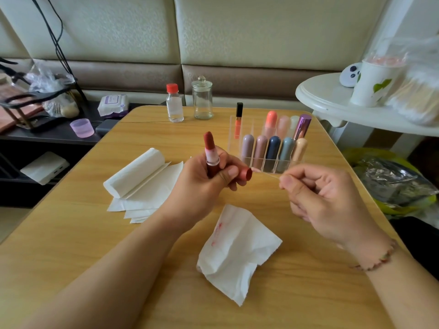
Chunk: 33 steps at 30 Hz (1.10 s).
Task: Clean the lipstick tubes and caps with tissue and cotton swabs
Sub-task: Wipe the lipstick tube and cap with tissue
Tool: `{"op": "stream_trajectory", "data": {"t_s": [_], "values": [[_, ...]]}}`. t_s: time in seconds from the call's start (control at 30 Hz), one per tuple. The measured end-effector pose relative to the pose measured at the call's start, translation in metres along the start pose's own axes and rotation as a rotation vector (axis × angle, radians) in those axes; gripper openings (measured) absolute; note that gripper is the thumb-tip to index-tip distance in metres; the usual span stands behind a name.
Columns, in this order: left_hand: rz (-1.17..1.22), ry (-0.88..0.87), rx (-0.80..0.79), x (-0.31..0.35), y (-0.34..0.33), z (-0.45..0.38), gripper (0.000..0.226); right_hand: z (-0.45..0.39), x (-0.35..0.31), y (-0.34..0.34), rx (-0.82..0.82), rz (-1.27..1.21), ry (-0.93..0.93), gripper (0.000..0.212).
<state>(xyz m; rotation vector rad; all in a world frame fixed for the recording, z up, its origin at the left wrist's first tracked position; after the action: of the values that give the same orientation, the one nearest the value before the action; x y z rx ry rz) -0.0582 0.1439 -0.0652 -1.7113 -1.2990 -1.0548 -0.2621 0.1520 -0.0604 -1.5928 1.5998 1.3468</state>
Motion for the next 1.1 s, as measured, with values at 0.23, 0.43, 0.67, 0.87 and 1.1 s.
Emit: {"op": "stream_trajectory", "data": {"t_s": [0.23,0.43,0.67,0.87,1.1], "values": [[0.321,0.137,-0.007,-0.010,0.000,0.001,0.018,-0.001,0.003,0.004,0.013,-0.020,0.011,0.023],[0.243,0.100,-0.002,-0.010,0.002,0.000,0.022,0.003,0.004,0.004,0.124,0.468,0.209,0.021],[0.029,0.046,0.013,-0.003,0.002,0.002,0.034,0.005,-0.002,-0.001,0.059,0.654,0.338,0.010],[-0.016,0.028,-0.005,0.003,-0.004,0.004,0.047,0.005,-0.001,-0.001,0.026,0.269,0.104,0.012],[-0.015,0.018,0.007,0.003,-0.002,0.004,0.028,0.007,-0.002,-0.005,0.124,0.463,0.132,0.009]]}}
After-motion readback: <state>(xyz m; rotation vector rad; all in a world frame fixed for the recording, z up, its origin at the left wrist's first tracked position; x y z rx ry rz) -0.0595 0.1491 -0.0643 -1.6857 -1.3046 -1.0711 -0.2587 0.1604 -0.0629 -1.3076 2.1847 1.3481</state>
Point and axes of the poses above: each hand's wrist, its own z-axis away from the middle knuckle, its own y-axis out of the back of the hand, x = y × z, the point moved 2 cm from there along -z, towards the middle knuckle, and after that the axes turned 5 degrees about z, right-handed, at the moved point
